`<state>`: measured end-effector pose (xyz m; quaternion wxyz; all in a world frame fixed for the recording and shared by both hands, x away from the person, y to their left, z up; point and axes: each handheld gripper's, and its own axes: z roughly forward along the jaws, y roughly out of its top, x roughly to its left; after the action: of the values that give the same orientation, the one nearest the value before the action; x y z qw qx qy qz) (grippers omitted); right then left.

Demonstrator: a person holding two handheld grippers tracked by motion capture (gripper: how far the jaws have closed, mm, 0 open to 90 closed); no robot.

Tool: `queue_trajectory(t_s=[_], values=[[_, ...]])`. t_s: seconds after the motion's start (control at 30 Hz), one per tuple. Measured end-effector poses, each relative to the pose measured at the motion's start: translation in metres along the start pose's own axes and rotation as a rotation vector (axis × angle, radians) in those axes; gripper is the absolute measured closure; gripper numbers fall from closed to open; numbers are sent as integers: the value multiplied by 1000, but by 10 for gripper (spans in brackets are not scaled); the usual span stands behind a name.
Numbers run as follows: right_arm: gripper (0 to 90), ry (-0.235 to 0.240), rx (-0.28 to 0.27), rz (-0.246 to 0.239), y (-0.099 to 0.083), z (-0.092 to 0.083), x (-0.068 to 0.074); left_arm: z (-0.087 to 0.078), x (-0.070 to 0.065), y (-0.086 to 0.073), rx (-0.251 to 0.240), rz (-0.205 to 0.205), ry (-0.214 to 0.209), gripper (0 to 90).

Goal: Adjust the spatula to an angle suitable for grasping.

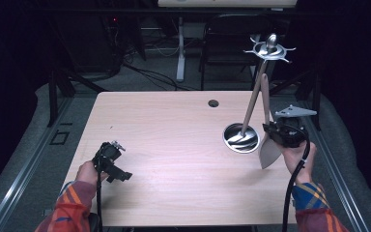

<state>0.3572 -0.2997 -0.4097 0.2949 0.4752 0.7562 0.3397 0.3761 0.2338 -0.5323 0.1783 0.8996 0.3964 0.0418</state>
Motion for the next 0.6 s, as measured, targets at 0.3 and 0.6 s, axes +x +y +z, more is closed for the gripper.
queue_trajectory(t_s=[0.3, 0.6], values=[[786, -20, -44, 29, 4, -5, -8, 0, 0, 0, 4, 3, 3, 12], [786, -32, -71, 48, 5, -9, -15, 1, 0, 0, 10, 2, -1, 12]])
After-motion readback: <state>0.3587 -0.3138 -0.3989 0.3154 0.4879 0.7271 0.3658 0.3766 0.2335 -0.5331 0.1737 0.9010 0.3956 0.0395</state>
